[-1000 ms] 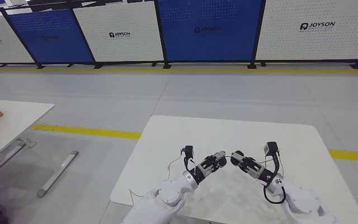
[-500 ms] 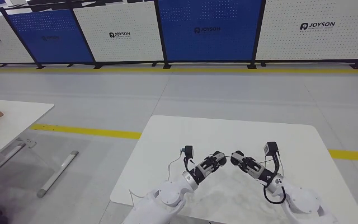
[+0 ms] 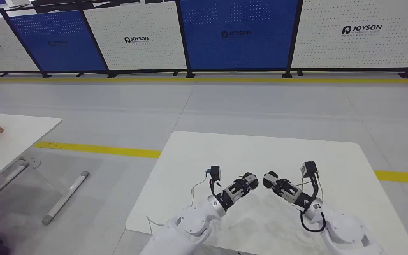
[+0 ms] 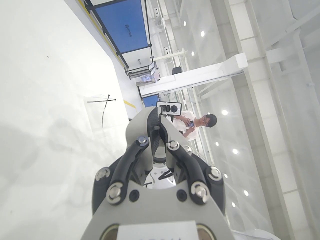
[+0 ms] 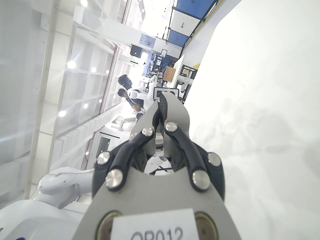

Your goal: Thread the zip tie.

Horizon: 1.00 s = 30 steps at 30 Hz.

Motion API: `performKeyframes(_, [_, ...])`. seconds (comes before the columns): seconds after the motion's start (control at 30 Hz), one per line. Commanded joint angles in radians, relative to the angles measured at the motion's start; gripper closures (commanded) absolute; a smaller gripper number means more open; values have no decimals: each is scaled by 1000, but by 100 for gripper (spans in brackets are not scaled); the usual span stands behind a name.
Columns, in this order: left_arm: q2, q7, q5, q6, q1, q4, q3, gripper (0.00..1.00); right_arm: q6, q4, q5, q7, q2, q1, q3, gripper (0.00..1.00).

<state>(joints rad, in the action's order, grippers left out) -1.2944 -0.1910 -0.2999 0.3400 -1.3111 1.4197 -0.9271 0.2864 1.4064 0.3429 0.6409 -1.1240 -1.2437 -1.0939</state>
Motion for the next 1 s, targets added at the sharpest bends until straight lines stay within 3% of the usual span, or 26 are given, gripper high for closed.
performKeyframes(0.0, [-1, 3, 5, 0, -1, 1, -1, 100, -4, 9, 6, -5, 0, -7, -7, 0])
performKeyframes(0.3, [0, 33, 20, -28, -13, 21, -16, 100, -7, 23, 14, -1, 9, -36, -70, 0])
performKeyframes(0.47, [16, 3, 38, -38, -39, 44, -70, 100, 13, 41, 49, 12, 17, -74, -124, 0])
performKeyframes(0.6, [30, -39, 62, -84, -59, 62, -109, 100, 16, 45, 72, 28, 19, -87, -140, 0])
performKeyframes(0.97, [29, -33, 44, -70, -59, 58, -115, 100, 16, 45, 72, 28, 19, -87, -140, 0])
